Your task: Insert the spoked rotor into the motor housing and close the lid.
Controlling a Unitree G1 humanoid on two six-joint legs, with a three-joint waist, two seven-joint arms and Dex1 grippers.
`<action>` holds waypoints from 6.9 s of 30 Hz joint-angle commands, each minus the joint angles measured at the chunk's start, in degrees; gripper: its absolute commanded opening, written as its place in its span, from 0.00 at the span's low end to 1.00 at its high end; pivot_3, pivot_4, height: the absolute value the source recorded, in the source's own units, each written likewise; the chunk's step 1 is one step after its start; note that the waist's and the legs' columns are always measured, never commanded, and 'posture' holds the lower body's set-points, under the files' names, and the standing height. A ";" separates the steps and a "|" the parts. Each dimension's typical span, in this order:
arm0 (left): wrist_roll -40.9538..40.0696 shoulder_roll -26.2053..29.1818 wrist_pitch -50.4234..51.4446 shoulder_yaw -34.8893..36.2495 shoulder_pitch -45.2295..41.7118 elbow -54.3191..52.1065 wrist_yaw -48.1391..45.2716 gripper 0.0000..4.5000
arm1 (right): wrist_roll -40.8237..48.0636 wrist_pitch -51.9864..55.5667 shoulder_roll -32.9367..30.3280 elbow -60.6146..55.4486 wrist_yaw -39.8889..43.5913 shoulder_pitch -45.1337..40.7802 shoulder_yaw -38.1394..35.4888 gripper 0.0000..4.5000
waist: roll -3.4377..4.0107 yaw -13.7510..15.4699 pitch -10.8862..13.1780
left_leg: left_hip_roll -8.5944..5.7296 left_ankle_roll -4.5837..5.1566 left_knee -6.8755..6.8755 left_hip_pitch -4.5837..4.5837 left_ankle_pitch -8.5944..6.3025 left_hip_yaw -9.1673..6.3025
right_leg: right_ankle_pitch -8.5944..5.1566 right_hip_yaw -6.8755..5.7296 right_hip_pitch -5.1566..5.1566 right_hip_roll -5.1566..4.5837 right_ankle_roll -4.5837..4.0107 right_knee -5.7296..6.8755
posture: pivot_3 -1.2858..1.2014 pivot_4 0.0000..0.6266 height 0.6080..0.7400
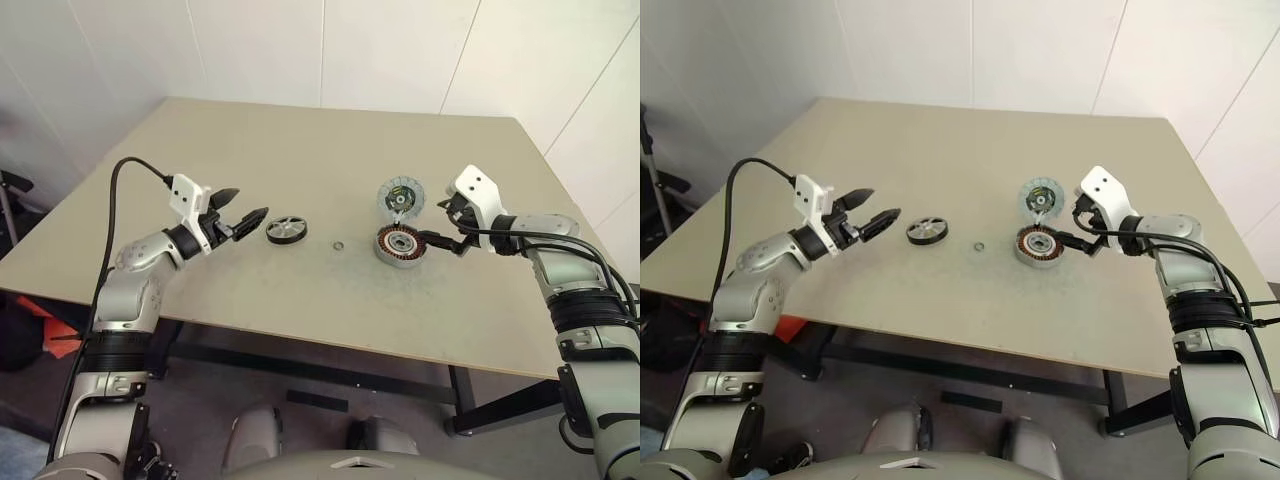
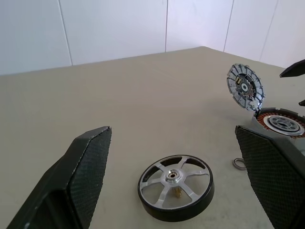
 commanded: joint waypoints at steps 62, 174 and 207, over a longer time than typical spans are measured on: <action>2.64 0.38 -0.15 -1.08 2.45 -1.36 1.19 0.98 | -0.70 14.16 26.67 -7.50 -15.73 2.02 10.11 1.00 | -0.01 -1.46 -0.02 | -0.02 -0.12 -0.15 0.34 0.05 -0.03 | -0.19 0.06 0.22 0.00 0.31 0.03 | 0.52 0.00 1.00; 4.80 0.86 -1.08 -1.59 2.79 -0.85 1.20 1.00 | -3.98 9.34 31.63 7.85 -22.30 -4.59 7.92 0.18 | -0.01 -1.96 -0.01 | -0.02 -0.26 -0.30 0.49 0.11 -0.02 | -0.21 0.12 0.19 0.01 0.34 0.00 | 0.52 0.00 1.00; 5.02 -0.83 -2.68 -2.78 0.78 2.77 0.24 1.00 | -1.63 11.80 7.02 -6.99 -8.03 -1.88 2.57 0.14 | -0.02 -1.58 0.03 | -0.04 -0.16 -0.37 0.31 0.05 0.01 | -0.14 0.11 0.14 0.03 0.22 -0.17 | 0.52 0.00 1.00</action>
